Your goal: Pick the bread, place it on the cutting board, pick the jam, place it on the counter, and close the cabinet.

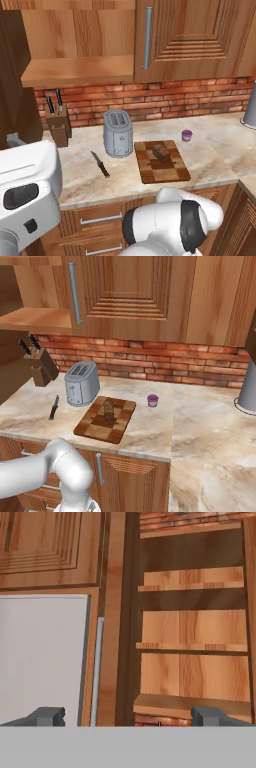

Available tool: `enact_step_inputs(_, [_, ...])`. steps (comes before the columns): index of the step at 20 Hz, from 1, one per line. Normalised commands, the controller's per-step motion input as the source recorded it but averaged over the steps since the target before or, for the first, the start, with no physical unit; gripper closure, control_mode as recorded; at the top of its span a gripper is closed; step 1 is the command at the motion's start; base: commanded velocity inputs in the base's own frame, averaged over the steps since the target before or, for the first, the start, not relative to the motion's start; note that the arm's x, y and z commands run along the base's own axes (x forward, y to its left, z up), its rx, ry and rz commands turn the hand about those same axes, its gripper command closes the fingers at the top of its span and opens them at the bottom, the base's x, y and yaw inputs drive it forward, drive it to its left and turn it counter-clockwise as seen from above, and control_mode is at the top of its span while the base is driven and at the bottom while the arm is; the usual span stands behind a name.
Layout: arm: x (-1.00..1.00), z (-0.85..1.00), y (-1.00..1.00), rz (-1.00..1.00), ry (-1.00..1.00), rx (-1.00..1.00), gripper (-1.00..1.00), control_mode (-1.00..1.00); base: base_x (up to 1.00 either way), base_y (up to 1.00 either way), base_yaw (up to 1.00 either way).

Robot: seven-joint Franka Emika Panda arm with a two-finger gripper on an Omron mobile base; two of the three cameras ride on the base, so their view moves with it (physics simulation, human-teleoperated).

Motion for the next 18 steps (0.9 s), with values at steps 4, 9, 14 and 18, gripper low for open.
enact_step_inputs(4, [-0.04,0.0,0.3,0.0,0.07,0.0,-1.0,-1.0,0.0,0.0,0.0])
enact_step_inputs(9, [-0.06,0.0,0.28,0.0,0.07,0.0,-1.0,-1.0,0.0,0.0,0.0])
enact_step_inputs(14, [-0.09,0.0,0.27,0.0,0.07,0.0,-1.0,-1.0,0.0,0.0,0.0])
enact_step_inputs(18, [-0.1,0.0,0.3,0.0,0.08,0.0,-1.0,-1.0,0.0,0.0,0.0])
